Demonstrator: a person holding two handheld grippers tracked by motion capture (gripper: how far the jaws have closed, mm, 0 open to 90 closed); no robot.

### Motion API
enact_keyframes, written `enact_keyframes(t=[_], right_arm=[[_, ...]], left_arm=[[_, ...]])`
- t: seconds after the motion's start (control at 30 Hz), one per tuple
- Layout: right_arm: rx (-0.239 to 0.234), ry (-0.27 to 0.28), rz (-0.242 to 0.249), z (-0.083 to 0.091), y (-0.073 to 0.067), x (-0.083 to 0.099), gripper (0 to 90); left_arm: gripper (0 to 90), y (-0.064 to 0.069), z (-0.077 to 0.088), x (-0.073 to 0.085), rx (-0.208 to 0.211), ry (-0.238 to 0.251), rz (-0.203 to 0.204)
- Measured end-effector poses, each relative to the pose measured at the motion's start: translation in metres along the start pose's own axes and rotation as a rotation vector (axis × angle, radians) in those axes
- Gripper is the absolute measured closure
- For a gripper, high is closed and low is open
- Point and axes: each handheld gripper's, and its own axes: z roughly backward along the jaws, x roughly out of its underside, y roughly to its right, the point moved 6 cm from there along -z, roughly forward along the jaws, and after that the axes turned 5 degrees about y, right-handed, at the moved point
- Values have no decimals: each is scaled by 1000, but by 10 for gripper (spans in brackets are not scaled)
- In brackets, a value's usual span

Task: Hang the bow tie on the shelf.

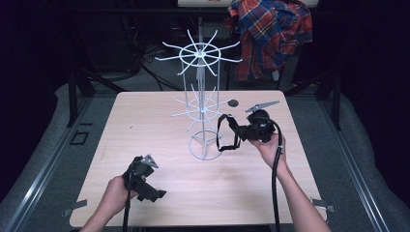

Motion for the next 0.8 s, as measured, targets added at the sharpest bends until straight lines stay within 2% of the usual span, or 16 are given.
enact_keyframes(t=[0.3,0.43,0.47,0.53,0.63,0.67,0.7,0.77,0.8], right_arm=[[-6,-52,19,-13,-6,6,752],[-8,-59,30,-18,-9,8,751],[8,-76,44,-18,-8,8,751],[-11,-67,33,-21,-11,9,750],[-15,-72,34,-23,-13,10,748],[-12,-69,28,-24,-14,10,747],[-3,-93,45,-23,-12,11,746],[-16,-80,32,-26,-13,12,745],[-2,-91,45,-25,-11,12,744]], left_arm=[[1,0,0,0,2,-2,-1],[1,0,0,0,0,0,0],[1,0,0,0,0,-1,-1],[1,0,0,0,0,-2,-1],[1,0,0,0,1,-3,-1],[1,0,0,0,1,-5,-1],[1,0,0,0,-3,-7,-3],[1,0,-1,1,-4,-9,-3],[1,0,-1,1,-1,-13,-3]])
